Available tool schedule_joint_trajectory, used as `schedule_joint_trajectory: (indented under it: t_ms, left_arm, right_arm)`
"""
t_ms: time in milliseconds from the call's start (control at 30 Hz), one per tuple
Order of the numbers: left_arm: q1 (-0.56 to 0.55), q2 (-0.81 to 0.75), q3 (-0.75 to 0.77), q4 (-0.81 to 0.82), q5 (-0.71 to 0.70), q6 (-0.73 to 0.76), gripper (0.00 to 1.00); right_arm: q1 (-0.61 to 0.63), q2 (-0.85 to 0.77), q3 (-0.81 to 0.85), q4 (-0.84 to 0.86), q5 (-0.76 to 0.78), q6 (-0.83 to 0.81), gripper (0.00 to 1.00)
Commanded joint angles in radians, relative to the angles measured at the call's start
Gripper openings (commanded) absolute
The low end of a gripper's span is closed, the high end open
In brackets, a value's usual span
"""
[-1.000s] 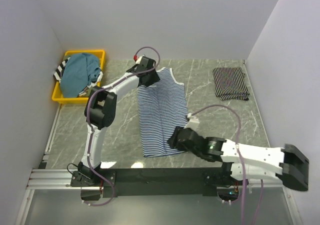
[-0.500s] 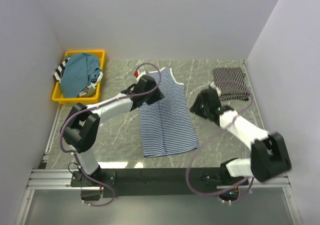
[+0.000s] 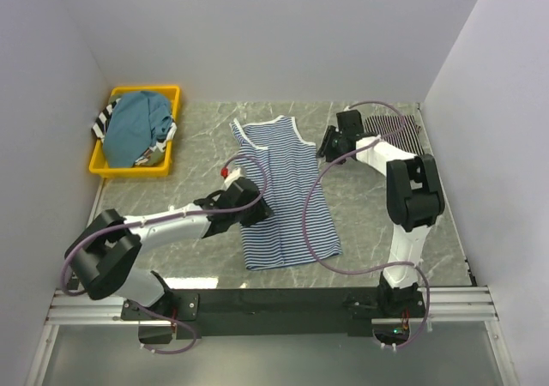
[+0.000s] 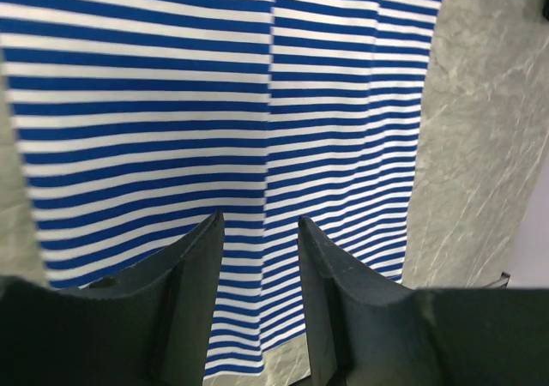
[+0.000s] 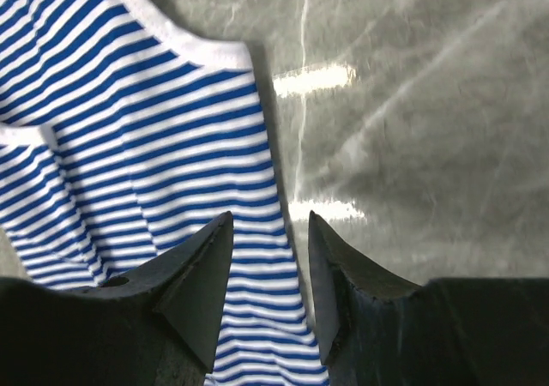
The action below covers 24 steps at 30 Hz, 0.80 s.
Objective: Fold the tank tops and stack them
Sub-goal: Fold the tank top
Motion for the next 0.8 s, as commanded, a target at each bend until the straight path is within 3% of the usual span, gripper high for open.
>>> schedule_joint_trajectory:
  t_ms: [0,333,533,700,767]
  left_arm:
    - [-0.001,-0.079,-0.039,0.011,-0.048,-0.055,0.46]
    - [0.005,-0.134,-0.118,-0.098,-0.1,-0.142,0.5]
    - [0.035,-0.142,-0.135,-0.127,-0.093,-0.134,0.46]
    - [0.06,-0.126,-0.135,-0.147,-0.099,-0.114,0.4]
    - [0.072,-0.108,-0.127,-0.165,-0.103,-0.107,0.37]
  right_arm:
    - [0.003,0.042,0.097,-0.041,-0.006,-0.038,0.48]
    - [0.011,0.194,0.289,-0.116,0.046,-0.032,0.48]
    - [0.031,0.274,0.396,-0.176,0.081,-0.045,0.47]
    - [0.043,0.315,0.441,-0.201,0.088,-0.043,0.4]
    - [0.043,0.32,0.438,-0.202,0.104,-0.037,0.3]
